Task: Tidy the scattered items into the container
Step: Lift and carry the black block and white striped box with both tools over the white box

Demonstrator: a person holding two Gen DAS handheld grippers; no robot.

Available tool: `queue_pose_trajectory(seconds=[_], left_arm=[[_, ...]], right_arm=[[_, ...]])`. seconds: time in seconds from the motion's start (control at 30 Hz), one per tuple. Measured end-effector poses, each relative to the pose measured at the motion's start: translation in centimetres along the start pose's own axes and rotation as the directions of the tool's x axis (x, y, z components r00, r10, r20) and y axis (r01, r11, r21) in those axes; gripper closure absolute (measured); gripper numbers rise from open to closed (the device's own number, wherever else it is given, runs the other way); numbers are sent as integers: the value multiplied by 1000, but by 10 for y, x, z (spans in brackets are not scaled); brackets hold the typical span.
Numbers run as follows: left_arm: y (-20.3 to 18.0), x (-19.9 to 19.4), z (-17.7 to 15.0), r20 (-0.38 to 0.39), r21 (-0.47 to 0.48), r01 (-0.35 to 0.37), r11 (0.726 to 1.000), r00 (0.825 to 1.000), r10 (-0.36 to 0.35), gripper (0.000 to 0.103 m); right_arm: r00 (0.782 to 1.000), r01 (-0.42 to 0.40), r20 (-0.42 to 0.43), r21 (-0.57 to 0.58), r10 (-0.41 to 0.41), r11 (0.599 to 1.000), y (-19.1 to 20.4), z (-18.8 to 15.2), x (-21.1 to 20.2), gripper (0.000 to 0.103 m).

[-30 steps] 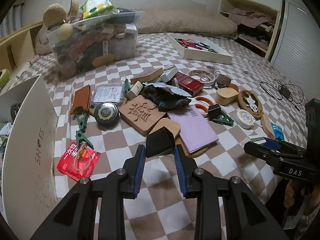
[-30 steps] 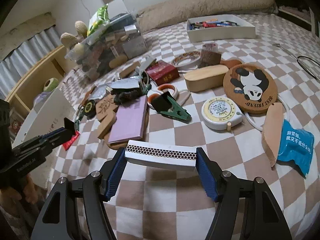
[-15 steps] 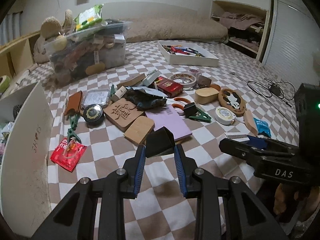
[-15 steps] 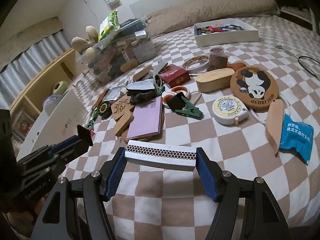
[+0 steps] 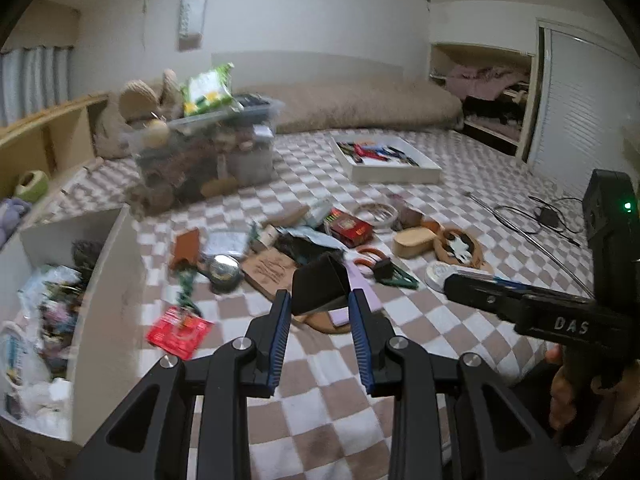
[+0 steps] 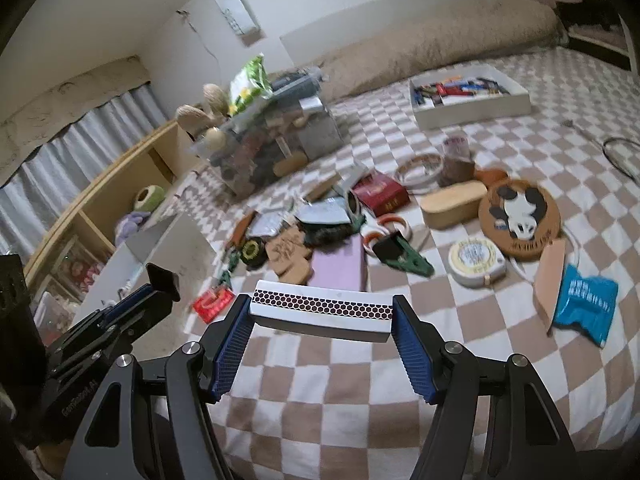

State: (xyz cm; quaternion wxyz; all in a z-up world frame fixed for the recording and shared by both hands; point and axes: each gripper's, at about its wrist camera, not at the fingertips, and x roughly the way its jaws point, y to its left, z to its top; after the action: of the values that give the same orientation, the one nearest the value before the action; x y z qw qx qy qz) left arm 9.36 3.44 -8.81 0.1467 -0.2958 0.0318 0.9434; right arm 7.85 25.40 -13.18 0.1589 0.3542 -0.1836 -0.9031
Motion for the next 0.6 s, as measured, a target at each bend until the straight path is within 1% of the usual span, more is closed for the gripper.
queue_pose_trajectory(seconds=[0.13, 0.23, 0.3, 0.5, 0.6], left_arm=[[6, -15, 7, 36, -15, -11, 1000, 999, 12, 73], [9, -28, 12, 74, -10, -35, 999, 997, 36, 73], [12, -36, 15, 97, -14, -45, 999, 994, 47, 73], [28, -64, 23, 160, -48, -52, 997, 985, 59, 73], [37, -76, 25, 186, -65, -60, 996, 980, 71, 73]], right_arm=[[999, -28, 39, -6, 28, 1000, 10, 8, -9, 34], [997, -48, 63, -22, 49, 999, 19, 14, -16, 34], [994, -66, 82, -39, 69, 997, 26, 19, -21, 34], [986, -79, 142, -95, 92, 992, 53, 30, -29, 34], [981, -98, 154, -120, 116, 988, 66, 34, -30, 34]])
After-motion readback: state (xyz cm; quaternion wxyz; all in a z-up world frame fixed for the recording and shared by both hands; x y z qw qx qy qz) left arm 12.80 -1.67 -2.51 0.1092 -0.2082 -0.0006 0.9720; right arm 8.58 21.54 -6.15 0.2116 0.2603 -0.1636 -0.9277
